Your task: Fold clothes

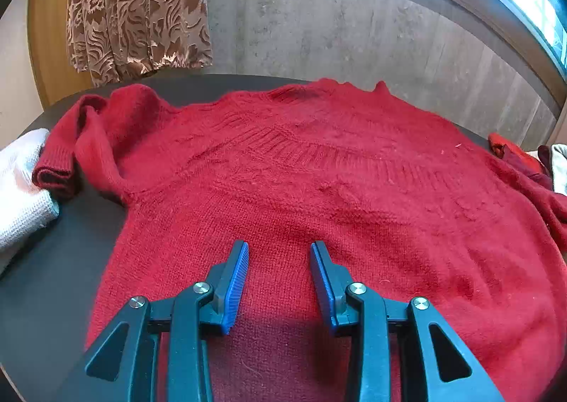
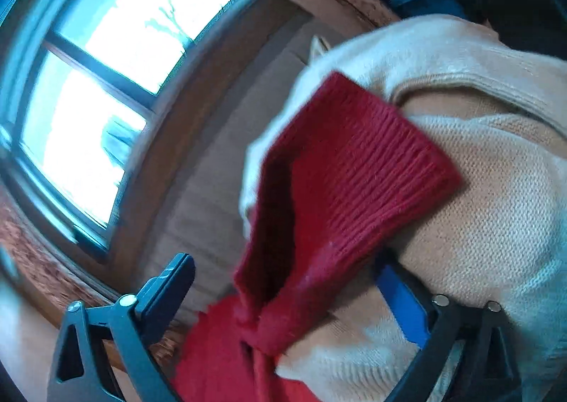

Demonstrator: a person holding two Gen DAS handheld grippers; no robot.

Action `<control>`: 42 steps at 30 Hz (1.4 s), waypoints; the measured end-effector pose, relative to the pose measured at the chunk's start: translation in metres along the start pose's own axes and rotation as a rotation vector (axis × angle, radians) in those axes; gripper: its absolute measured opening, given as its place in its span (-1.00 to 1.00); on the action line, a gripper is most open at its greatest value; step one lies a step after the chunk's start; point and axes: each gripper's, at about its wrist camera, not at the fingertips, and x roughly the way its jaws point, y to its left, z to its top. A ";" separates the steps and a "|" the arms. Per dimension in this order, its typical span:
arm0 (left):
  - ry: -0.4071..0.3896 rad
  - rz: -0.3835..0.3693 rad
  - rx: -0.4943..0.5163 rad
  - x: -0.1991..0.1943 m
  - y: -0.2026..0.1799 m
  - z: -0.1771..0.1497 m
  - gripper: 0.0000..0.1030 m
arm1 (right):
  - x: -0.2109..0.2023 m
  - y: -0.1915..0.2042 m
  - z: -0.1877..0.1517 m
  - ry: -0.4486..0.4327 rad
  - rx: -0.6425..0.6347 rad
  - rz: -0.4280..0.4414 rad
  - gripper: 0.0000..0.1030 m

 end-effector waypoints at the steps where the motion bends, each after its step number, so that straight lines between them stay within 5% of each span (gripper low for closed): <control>1: 0.000 -0.002 -0.002 0.000 0.000 0.000 -0.29 | 0.002 0.000 0.001 0.004 0.003 -0.027 -0.24; 2: 0.000 -0.004 -0.004 0.000 0.001 0.000 -0.29 | 0.004 -0.002 0.003 0.010 0.016 -0.037 -0.85; 7: -0.003 -0.016 -0.018 -0.001 0.003 -0.001 -0.29 | 0.009 0.003 0.005 -0.001 0.049 -0.056 -0.84; 11: -0.005 -0.021 -0.021 -0.001 0.003 -0.001 -0.28 | 0.021 0.053 0.002 0.013 -0.025 0.050 -0.85; 19: -0.008 -0.046 -0.042 -0.001 0.007 -0.003 -0.27 | 0.133 0.199 -0.068 0.286 -0.199 0.312 -0.83; 22: -0.010 -0.050 -0.047 -0.001 0.008 -0.002 -0.27 | 0.172 0.258 -0.129 0.446 -0.315 0.374 -0.76; 23: -0.010 -0.053 -0.049 -0.001 0.008 -0.002 -0.27 | 0.178 0.269 -0.154 0.498 -0.367 0.376 -0.60; 24: -0.010 -0.056 -0.052 -0.001 0.009 -0.002 -0.27 | 0.180 0.274 -0.180 0.542 -0.418 0.368 -0.17; 25: -0.010 -0.060 -0.055 -0.001 0.009 -0.002 -0.27 | 0.181 0.280 -0.208 0.588 -0.489 0.357 0.05; 26: -0.010 -0.063 -0.058 -0.001 0.009 -0.002 -0.27 | 0.177 0.281 -0.227 0.613 -0.548 0.346 0.22; 29: -0.010 -0.070 -0.063 -0.001 0.010 -0.002 -0.27 | 0.171 0.273 -0.270 0.666 -0.701 0.306 0.22; 34: 0.004 -0.100 -0.084 -0.002 0.013 0.000 -0.24 | 0.144 0.225 -0.286 0.650 -0.884 0.210 0.23; 39: 0.095 -0.353 -0.271 0.002 0.028 0.017 -0.21 | 0.129 0.168 -0.282 0.612 -0.918 0.123 0.47; 42: 0.153 -0.452 -0.310 0.017 0.019 0.031 -0.17 | 0.127 0.157 -0.274 0.594 -0.854 0.167 0.52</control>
